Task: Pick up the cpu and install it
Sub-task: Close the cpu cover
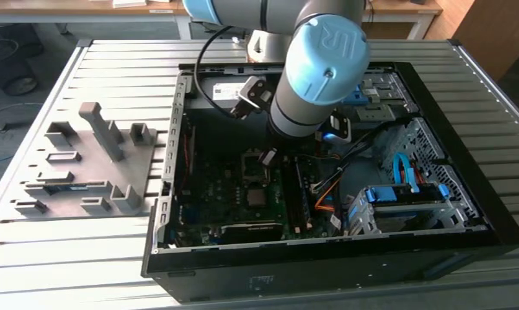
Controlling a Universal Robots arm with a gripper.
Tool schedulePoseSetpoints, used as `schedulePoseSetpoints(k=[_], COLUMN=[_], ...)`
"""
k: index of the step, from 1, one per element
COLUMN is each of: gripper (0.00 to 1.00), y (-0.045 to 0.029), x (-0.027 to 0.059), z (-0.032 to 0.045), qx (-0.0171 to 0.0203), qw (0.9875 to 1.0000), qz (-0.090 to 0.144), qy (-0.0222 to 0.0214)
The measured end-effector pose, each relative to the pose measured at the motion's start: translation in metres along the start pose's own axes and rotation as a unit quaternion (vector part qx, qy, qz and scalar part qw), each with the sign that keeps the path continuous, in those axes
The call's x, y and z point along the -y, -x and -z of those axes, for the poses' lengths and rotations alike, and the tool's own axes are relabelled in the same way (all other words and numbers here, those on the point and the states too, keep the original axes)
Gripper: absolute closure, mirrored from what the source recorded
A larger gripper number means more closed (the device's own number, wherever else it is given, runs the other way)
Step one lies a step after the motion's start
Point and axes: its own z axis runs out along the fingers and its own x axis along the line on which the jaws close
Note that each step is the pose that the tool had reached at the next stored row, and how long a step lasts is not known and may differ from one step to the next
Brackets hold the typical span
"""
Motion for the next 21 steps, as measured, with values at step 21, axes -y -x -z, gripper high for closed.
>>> schedulePoseSetpoints(k=[21], gripper=[0.9], y=[-0.0037], x=[-0.002], z=[0.0104], qx=[0.001], qw=[1.0], qz=[0.001], qy=[-0.0027])
